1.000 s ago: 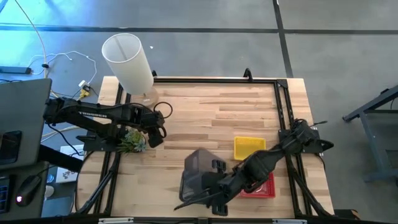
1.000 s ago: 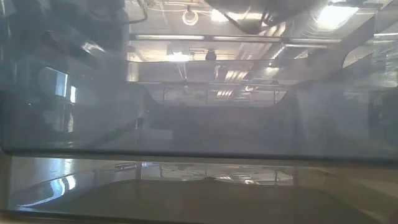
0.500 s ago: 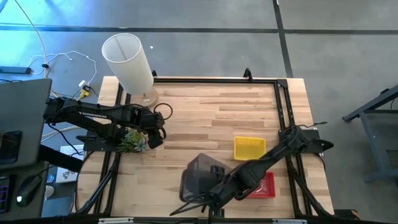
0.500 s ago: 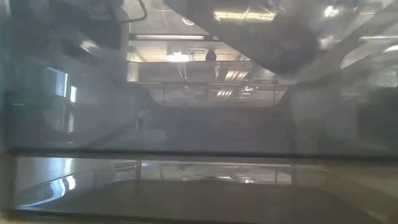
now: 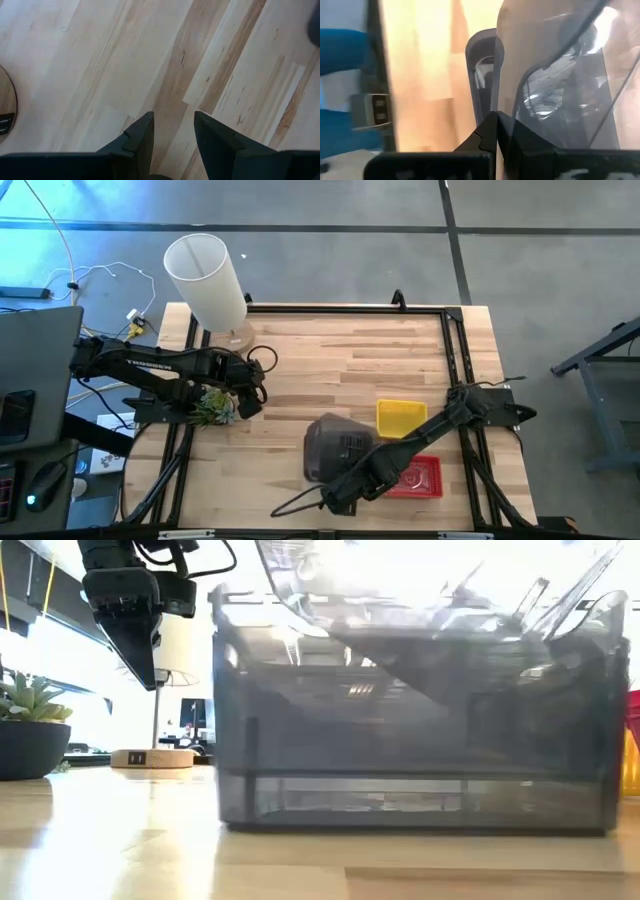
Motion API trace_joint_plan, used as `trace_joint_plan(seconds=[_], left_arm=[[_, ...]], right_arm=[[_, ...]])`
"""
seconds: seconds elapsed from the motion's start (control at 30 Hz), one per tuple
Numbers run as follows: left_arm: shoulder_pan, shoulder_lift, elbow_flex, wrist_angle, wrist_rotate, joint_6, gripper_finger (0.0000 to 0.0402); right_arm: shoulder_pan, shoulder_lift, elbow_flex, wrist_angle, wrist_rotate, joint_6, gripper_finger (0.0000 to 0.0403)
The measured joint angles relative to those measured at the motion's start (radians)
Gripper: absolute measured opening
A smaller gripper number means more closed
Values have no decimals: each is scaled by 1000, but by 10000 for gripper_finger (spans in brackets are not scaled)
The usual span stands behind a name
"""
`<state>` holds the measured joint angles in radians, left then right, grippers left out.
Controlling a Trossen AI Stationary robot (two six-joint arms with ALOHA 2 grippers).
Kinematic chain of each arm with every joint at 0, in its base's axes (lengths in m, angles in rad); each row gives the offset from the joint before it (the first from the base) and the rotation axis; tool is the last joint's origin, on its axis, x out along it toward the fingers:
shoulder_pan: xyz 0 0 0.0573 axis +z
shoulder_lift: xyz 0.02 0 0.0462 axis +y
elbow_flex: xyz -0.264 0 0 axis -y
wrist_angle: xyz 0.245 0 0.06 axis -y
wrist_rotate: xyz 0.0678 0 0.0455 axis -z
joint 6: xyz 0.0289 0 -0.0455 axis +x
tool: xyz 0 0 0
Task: Stack baskets by color
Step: Stack the top black bin into the stacked black bins
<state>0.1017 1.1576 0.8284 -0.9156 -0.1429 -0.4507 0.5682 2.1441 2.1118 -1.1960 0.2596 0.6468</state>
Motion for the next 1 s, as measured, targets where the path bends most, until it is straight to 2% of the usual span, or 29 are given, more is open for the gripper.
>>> trace_joint_plan(seconds=[0.17, 0.43, 1.0], left_arm=[[0, 0, 0, 0, -3, 1, 126], [0, 0, 0, 0, -3, 8, 126], [0, 0, 0, 0, -3, 9, 126]], right_arm=[[-23, 22, 0, -64, 28, -20, 0], [-63, 31, 0, -100, 15, -87, 0], [-122, 102, 2, -179, -86, -184, 0]])
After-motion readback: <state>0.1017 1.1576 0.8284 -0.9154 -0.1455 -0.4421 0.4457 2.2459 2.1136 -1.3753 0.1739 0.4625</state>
